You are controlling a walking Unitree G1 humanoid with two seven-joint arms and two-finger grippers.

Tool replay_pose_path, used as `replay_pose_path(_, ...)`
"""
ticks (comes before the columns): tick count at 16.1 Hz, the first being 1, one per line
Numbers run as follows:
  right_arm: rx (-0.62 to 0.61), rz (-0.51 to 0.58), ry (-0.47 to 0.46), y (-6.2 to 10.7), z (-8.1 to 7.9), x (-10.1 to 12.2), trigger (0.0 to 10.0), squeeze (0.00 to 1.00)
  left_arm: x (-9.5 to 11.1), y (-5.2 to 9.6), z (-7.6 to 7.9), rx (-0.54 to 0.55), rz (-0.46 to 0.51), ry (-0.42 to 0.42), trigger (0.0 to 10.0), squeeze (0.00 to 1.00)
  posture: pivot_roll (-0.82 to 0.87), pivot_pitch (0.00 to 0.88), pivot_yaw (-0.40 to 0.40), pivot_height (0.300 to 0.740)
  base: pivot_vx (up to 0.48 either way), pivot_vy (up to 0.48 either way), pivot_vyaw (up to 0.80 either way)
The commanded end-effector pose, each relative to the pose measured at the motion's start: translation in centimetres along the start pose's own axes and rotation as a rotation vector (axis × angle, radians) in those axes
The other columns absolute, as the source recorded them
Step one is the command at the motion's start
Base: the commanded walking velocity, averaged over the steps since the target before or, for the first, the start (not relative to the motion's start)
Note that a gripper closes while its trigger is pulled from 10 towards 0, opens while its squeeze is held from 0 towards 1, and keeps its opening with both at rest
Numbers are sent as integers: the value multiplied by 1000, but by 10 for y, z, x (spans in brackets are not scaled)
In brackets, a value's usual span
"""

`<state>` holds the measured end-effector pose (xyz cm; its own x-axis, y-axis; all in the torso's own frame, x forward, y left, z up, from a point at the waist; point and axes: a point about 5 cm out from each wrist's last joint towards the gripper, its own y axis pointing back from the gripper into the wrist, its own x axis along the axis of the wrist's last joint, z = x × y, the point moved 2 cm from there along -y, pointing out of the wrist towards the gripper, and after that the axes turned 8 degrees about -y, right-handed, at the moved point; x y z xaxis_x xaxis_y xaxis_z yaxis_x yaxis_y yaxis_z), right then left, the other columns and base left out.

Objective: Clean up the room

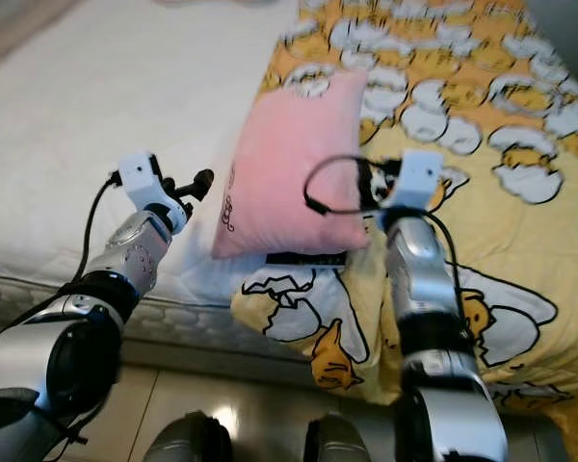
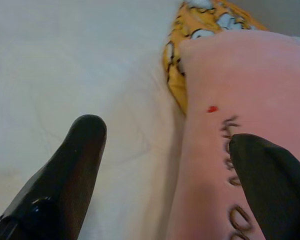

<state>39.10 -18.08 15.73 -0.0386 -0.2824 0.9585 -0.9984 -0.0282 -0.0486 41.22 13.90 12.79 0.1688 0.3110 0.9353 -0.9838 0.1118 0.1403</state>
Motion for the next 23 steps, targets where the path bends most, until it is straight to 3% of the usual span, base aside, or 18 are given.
replay_pose_path(1,22,-12,-49,-3,-6,-3,10000,0,0,-3,12,-32,-6,56,10000,0,-138,248,25,700,0,0,0)
replay_pose_path(4,39,-41,-163,-9,-19,-10,10000,0,-14,-3,48,-151,-47,74,10000,0,-156,273,32,700,0,0,0)
replay_pose_path(7,0,-88,-245,-6,-16,-26,10000,0,-16,-3,76,-268,-61,103,10000,0,-164,286,39,700,0,0,0)
replay_pose_path(8,-5,-112,-258,-3,-15,-33,6941,0,-21,-2,83,-294,-83,82,10000,0,-163,290,41,700,0,0,0)
replay_pose_path(9,-22,-147,-298,-1,-12,-41,1529,0,-28,-1,85,-293,-112,93,10000,0,-165,290,45,700,0,0,0)
replay_pose_path(10,-51,-186,-334,0,-8,-48,0,0,-33,1,86,-306,-137,139,8941,0,-166,292,47,700,0,0,0)
replay_pose_path(11,-70,-224,-384,1,-6,-53,0,0,-37,2,85,-314,-145,172,0,0,-168,293,48,700,0,0,0)
replay_pose_path(16,-60,-242,-366,0,-5,-55,0,0,-39,3,81,-317,-152,148,0,0,-158,284,44,700,0,0,0)
replay_pose_path(20,-31,-278,-373,3,-22,-67,0,0,-47,6,89,-355,-189,103,0,0,-153,259,45,700,0,0,0)
replay_pose_path(23,-14,-293,-280,6,-19,-73,0,0,-47,7,80,-346,-168,55,0,0,-159,228,44,700,0,0,0)
